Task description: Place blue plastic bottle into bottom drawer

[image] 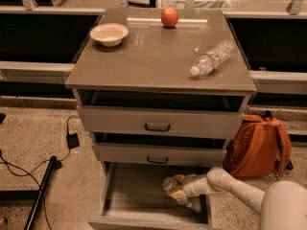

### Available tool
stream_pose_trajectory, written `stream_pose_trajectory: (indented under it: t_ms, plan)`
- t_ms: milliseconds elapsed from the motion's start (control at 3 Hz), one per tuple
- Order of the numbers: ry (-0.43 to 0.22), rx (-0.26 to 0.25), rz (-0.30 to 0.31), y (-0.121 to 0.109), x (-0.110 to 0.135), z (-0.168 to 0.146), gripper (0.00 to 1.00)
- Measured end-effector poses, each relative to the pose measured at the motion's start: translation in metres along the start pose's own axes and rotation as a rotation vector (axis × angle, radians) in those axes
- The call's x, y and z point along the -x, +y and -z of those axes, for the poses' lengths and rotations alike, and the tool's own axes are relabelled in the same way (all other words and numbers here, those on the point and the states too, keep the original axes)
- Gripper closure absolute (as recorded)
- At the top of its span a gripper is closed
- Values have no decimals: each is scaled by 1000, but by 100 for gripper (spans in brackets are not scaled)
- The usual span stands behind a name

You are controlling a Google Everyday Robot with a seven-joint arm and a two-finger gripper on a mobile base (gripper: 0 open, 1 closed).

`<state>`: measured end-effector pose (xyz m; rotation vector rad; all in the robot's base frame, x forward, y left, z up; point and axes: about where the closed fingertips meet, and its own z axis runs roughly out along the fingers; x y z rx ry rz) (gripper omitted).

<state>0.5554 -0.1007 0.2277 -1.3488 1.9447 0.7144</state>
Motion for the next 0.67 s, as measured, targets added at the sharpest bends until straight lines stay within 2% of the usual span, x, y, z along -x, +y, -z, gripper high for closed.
stream_pose_trajectory:
  t_ms: [333,667]
  plan:
    - [0,0,0,0,0,0,0]
    - [0,0,0,0,0,0,0]
